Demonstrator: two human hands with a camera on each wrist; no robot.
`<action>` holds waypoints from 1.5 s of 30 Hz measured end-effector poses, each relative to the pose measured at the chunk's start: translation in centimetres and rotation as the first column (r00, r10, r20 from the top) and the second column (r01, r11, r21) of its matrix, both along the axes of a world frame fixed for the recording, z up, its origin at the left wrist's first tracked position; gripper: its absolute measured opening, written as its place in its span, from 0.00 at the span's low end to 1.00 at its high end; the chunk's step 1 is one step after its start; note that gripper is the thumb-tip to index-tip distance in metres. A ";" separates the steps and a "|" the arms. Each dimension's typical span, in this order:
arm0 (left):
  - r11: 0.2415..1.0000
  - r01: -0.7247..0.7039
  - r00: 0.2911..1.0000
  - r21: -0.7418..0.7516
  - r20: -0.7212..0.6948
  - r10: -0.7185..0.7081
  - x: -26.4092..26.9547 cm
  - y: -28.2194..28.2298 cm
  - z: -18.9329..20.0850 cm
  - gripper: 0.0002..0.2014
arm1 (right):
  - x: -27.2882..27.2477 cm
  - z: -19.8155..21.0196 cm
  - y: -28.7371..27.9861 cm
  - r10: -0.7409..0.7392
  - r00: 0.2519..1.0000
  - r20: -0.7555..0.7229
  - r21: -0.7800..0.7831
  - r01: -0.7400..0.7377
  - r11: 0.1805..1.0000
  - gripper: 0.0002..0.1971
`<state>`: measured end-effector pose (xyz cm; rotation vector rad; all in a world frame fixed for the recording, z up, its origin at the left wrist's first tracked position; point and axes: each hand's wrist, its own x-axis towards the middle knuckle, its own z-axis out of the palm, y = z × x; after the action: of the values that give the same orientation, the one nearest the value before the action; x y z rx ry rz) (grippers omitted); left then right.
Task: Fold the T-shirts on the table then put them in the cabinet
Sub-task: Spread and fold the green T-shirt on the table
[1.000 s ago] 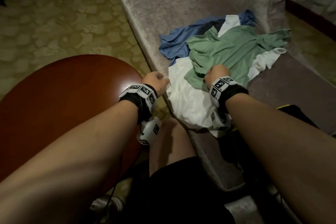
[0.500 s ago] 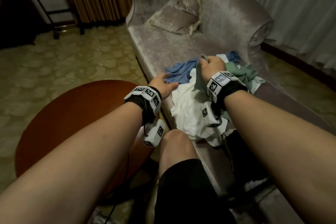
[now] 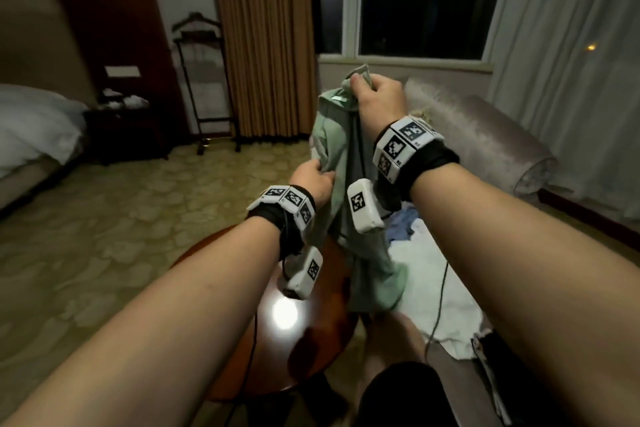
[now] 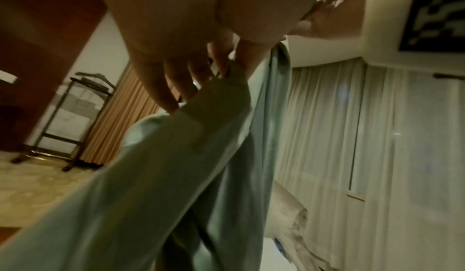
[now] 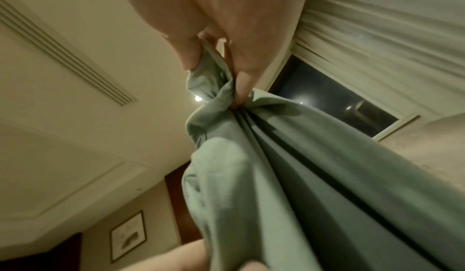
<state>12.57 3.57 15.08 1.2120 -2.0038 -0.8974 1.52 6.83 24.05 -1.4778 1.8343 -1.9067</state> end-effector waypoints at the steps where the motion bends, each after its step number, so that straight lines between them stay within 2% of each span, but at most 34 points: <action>1: 0.998 -0.048 0.999 -0.031 -0.008 0.048 1.7 -0.6 0.9 0.15 | 0.9 0.8 -0.6 0.016 1.000 0.018 -0.028 -0.015 0.999 0.13; 5: 0.969 -0.218 0.976 -0.113 -0.039 0.215 9.1 -3.2 5.2 0.18 | 4.2 3.0 -3.2 0.068 0.996 0.052 -0.065 -0.064 0.996 0.12; 8: 0.945 -0.293 0.956 -0.147 -0.053 0.288 14.6 -4.8 8.2 0.19 | 6.7 3.5 -5.8 0.061 0.994 0.092 -0.034 -0.058 0.998 0.11; 11: 0.946 -0.294 0.956 -0.135 -0.041 0.291 19.0 -6.7 9.1 0.19 | 8.1 2.9 -8.8 0.009 0.994 0.108 0.082 -0.018 0.996 0.15; 15: 0.946 -0.311 0.950 -0.096 -0.041 0.309 22.7 -8.3 7.3 0.19 | 8.2 0.2 -12.2 -0.015 0.997 0.073 0.301 -0.007 0.954 0.21; 17: 0.948 -0.310 0.951 -0.076 -0.033 0.308 23.4 -9.1 5.5 0.12 | 8.2 -1.7 -13.7 0.032 0.999 0.033 0.436 -0.044 0.899 0.22; 20: 0.967 -0.253 0.966 0.001 -0.052 0.253 23.6 -10.4 2.7 0.01 | 7.8 -4.5 -15.2 0.082 0.997 -0.010 0.535 -0.064 0.842 0.23; 23: 0.971 -0.193 0.981 0.140 0.011 0.193 23.4 -11.6 0.8 0.14 | 6.7 -6.9 -16.1 0.043 0.999 0.014 0.570 -0.043 0.821 0.23; 26: 0.970 -0.167 0.976 0.175 0.169 0.137 22.0 -11.7 0.1 0.15 | 5.4 -8.8 -16.4 0.036 0.995 0.090 0.602 -0.083 0.794 0.21; 28: 0.967 -0.149 0.969 0.207 0.223 0.101 20.8 -11.7 -0.6 0.14 | 4.8 -9.7 -16.4 0.043 0.997 0.067 0.632 -0.076 0.771 0.20; 31: 0.953 -0.143 0.946 0.267 0.319 0.053 19.3 -12.0 -2.0 0.23 | 4.8 -10.4 -16.4 0.148 0.989 0.018 0.661 -0.123 0.740 0.16; 32: 0.948 -0.110 0.937 0.298 0.350 -0.001 18.9 -12.2 -2.3 0.23 | 4.8 -10.7 -16.5 0.192 0.979 0.072 0.637 -0.193 0.747 0.12; 33: 0.940 -0.073 0.932 0.332 0.357 -0.054 18.4 -12.2 -2.5 0.22 | 4.8 -11.0 -16.7 0.226 0.961 0.159 0.610 -0.275 0.743 0.07; 35: 0.940 -0.030 0.934 0.340 0.345 -0.095 17.5 -12.2 -2.3 0.19 | 5.0 -11.3 -16.6 0.285 0.899 0.333 0.537 -0.429 0.726 0.07; 37: 0.974 -0.036 0.956 0.224 0.290 -0.032 16.5 -12.7 -2.2 0.16 | 6.1 -10.7 -15.6 0.380 0.789 0.483 0.454 -0.597 0.661 0.07; 39: 0.991 -0.027 0.986 0.134 0.167 0.005 15.4 -13.0 -1.7 0.20 | 6.9 -10.0 -14.9 0.495 0.696 0.520 0.396 -0.710 0.582 0.07; 41: 0.990 0.035 0.998 0.137 0.044 -0.041 14.2 -12.7 -0.8 0.31 | 7.4 -9.3 -14.5 0.578 0.634 0.514 0.366 -0.771 0.521 0.07; 42: 0.987 0.066 0.998 0.145 -0.004 -0.066 13.6 -12.5 -0.4 0.31 | 7.5 -9.1 -14.4 0.605 0.607 0.515 0.353 -0.794 0.496 0.08; 45: 0.982 0.105 0.993 0.155 -0.065 -0.095 12.7 -12.5 0.1 0.16 | 7.4 -8.7 -14.0 0.633 0.544 0.551 0.311 -0.838 0.448 0.08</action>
<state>25.24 -8.93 15.18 1.1640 -1.9931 -1.1468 8.88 -7.13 15.32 -1.2738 1.0679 -0.9727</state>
